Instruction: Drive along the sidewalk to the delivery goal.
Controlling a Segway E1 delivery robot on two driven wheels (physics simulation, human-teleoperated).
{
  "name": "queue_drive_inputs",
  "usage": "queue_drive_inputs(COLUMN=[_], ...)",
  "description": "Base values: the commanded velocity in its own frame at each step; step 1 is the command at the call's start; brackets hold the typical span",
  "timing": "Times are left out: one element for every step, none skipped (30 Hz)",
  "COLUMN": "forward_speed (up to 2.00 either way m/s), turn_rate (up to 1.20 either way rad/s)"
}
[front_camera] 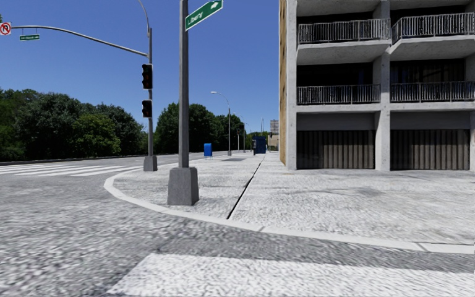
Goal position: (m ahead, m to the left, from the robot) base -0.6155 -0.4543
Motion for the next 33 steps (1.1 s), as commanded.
queue_drive_inputs(forward_speed=[1.56,1.51,1.37,1.14,0.75,0.0,0.0,0.0,0.0,0.0,0.0,0.0,0.0,0.0,0.0,0.0,0.0,0.0,0.0,0.0,0.0,0.0,0.0,0.0,0.0,0.0,0.0,0.0,0.0,0.0,0.0,0.0,0.0], turn_rate=[0.0,0.0,0.0,0.0,0.0,0.0,0.0,0.0,0.0,0.0,0.0,0.0,0.0,0.0,0.0,0.0,0.0,0.0,0.0,0.0,0.0,0.0,0.0,0.0,0.0,0.0,0.0,0.0,0.0,0.0,0.0,0.0,0.0])
